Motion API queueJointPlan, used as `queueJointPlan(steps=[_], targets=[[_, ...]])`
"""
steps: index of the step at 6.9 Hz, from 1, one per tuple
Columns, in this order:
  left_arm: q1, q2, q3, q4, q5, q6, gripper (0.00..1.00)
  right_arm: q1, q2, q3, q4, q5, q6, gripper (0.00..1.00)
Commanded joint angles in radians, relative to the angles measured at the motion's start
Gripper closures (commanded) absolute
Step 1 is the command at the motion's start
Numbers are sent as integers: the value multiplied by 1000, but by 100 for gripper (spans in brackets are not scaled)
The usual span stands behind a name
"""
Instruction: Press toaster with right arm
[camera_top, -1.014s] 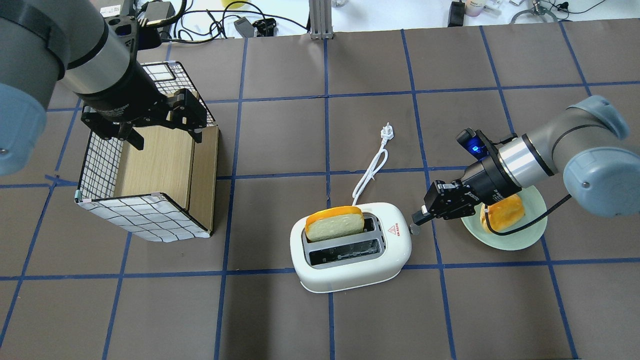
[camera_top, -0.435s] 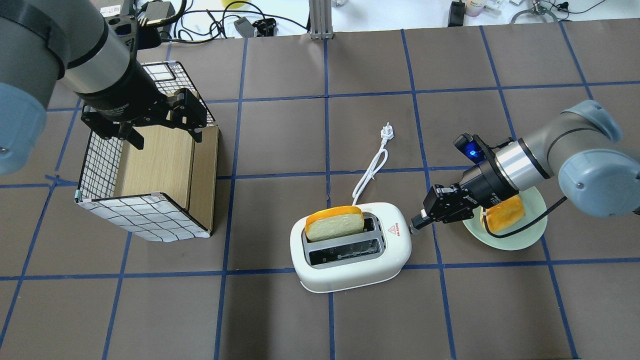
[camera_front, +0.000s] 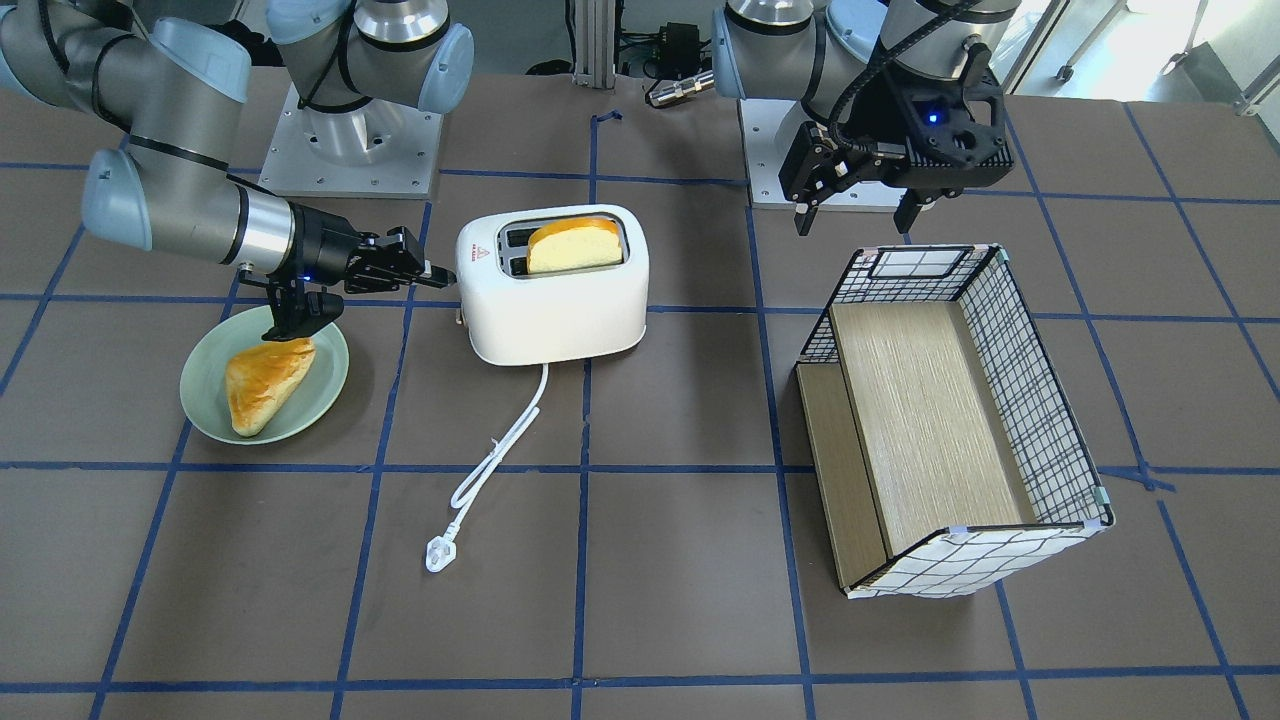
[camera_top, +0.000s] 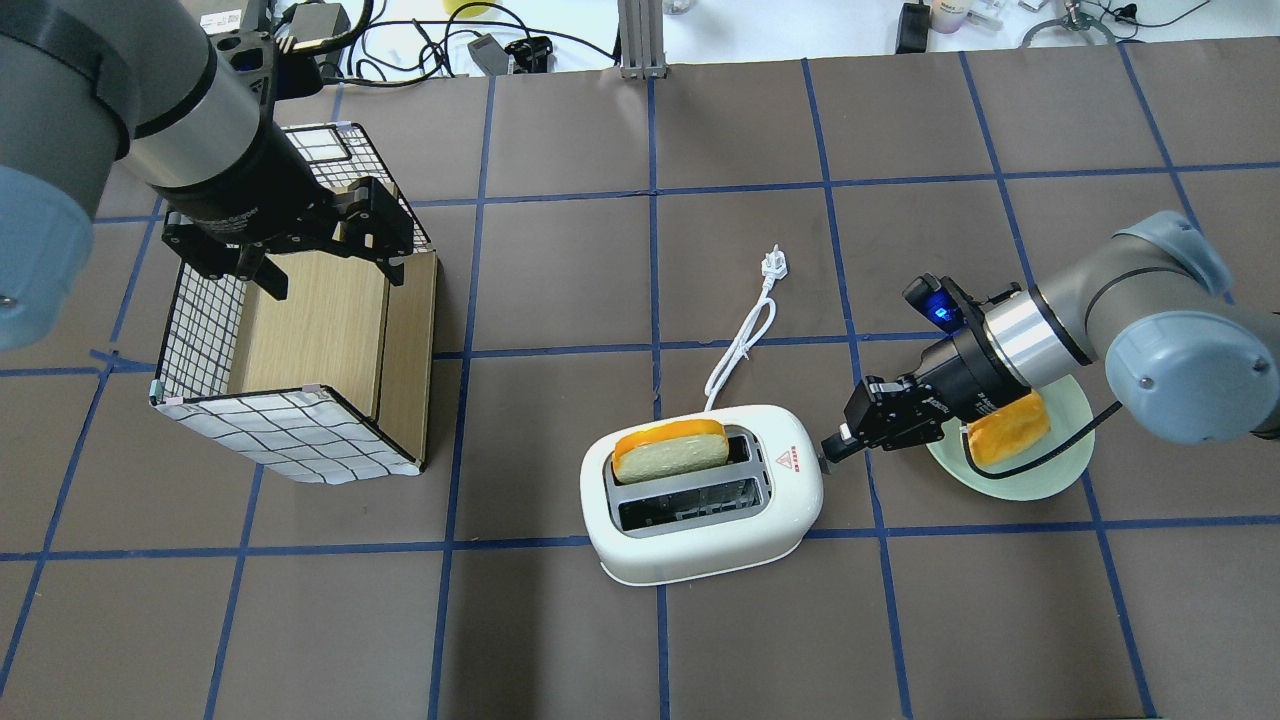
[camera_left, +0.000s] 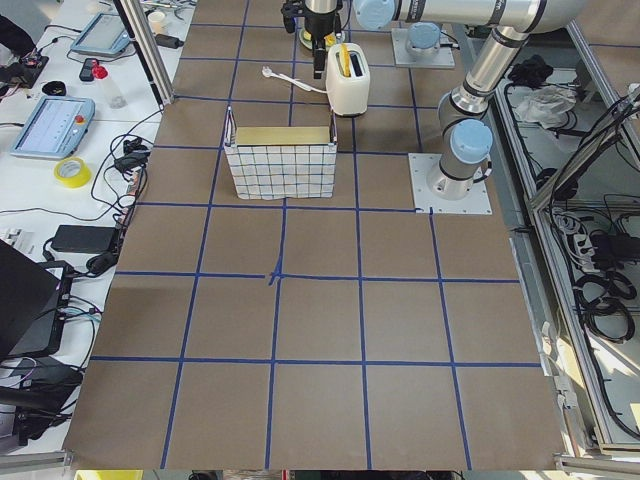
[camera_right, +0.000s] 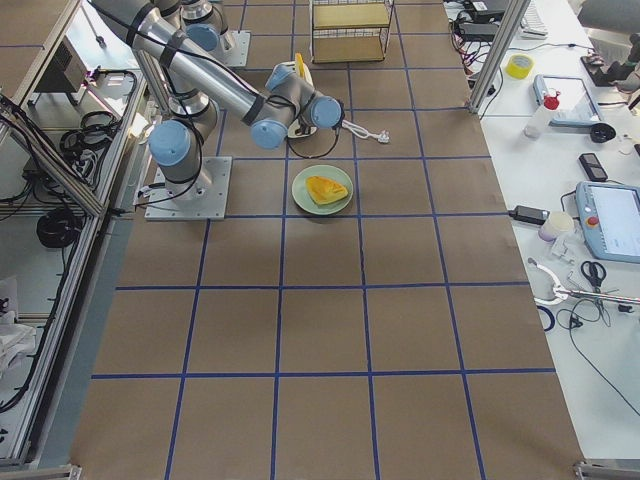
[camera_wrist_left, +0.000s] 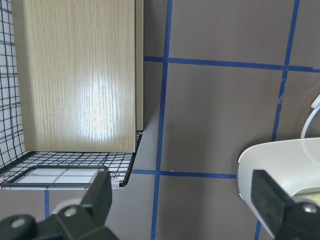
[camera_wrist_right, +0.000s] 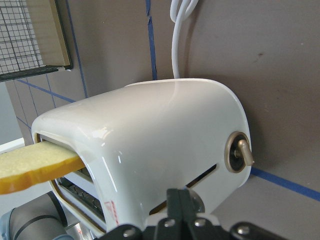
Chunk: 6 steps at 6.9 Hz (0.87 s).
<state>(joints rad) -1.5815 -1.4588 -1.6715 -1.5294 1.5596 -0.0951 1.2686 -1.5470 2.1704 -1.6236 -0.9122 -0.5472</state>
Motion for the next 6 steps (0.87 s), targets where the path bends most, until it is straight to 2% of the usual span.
queueJointPlan(steps=[1,5,6], targets=[[0,0,0,0,0,0,0,0,27,43,-94,-1,0,100],[0,0,0,0,-1,0,0,0,38,39,-93,-2,19,100],[0,0,0,0,0,0,0,0,25,28,-78,-11,146,100]])
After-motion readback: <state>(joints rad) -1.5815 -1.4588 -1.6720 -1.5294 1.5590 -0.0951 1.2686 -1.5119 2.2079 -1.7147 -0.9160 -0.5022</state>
